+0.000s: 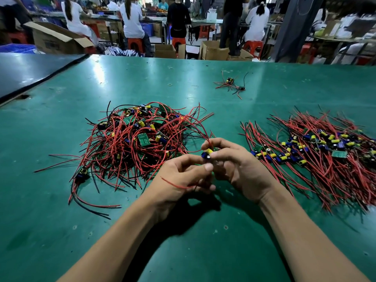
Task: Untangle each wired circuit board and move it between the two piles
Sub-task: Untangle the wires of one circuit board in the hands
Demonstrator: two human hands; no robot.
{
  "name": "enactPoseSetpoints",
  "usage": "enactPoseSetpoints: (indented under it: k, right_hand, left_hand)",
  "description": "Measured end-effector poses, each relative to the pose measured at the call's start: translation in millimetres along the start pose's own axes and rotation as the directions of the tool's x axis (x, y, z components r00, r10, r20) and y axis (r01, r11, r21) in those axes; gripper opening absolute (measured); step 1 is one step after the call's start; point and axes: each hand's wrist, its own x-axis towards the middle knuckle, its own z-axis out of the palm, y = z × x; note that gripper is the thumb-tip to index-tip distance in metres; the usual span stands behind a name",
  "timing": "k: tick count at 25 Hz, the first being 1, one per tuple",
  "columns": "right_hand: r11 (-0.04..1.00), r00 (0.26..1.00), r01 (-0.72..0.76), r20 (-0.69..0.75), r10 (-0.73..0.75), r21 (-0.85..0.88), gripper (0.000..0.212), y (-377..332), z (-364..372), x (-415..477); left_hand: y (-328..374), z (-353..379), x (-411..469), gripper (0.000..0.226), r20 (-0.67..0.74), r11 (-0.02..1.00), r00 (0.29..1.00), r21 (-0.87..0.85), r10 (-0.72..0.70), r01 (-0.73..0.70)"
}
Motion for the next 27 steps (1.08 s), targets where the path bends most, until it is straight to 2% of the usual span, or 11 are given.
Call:
enactPoseSetpoints:
  k: [2,6,8,11,15,17,20,24,27]
  right_hand:
    - [0.999,0.998,0.016,-0.052,-0.019,-0.050,0.010,3.0,-0.9,1.0]
    - [0.968,0.947,0.063,-0.292,-0.135,-0.243,0.032,6.1,-3.0,6.2]
    - [0.964,0.933,0.038,-0.336,-0.128,-0.262,0.040,5.7,-2.6,8.5]
    - [0.990,0.965,-0.001,-0.261,-0.036,-0.140,0.041,5.8,1.7,8.0]
    - [0.997,0.983,-0.046,-0.182,0.034,-0.063,0.035,11.3,9.4,8.0]
    - [0.998,0.983,-0.057,-0.179,0.051,-0.031,0.034,12.9,9.8,9.4]
    - [0.990,0.985,-0.125,-0.108,0.131,0.060,0.036,11.7,9.9,9.4]
    - [0.994,0.994,-0.090,-0.052,0.093,0.064,0.032,14.8,10.4,8.5]
    - [0.997,0.997,-0.078,-0.028,0.078,0.012,0.031,18.8,12.6,6.7]
  left_hand:
    - [-3.8,1.7,-0.7,0.019,-0.032,0.999,0.999,0.048,0.017,-0.015]
    - [-5.7,3.4,-2.4,0.011,-0.041,0.989,0.998,0.140,0.042,-0.036]
    - [-4.8,4.9,-2.7,0.014,-0.024,0.981,0.999,0.191,0.044,-0.039]
    - [-4.9,9.0,-2.2,0.027,-0.025,0.974,0.998,0.218,0.062,-0.055]
    - [-4.4,8.3,-1.6,0.016,-0.091,0.964,0.985,0.237,0.143,-0.118]
    - [-2.9,7.3,-2.1,0.021,-0.072,0.969,0.991,0.227,0.116,-0.097]
    - [0.1,8.1,-1.0,0.013,-0.053,0.971,0.996,0.232,0.077,-0.063]
    - [-0.8,9.3,0.2,0.012,-0.090,0.952,0.987,0.291,0.131,-0.100]
    - [-3.1,10.4,-0.9,0.016,-0.115,0.959,0.984,0.267,0.134,-0.099]
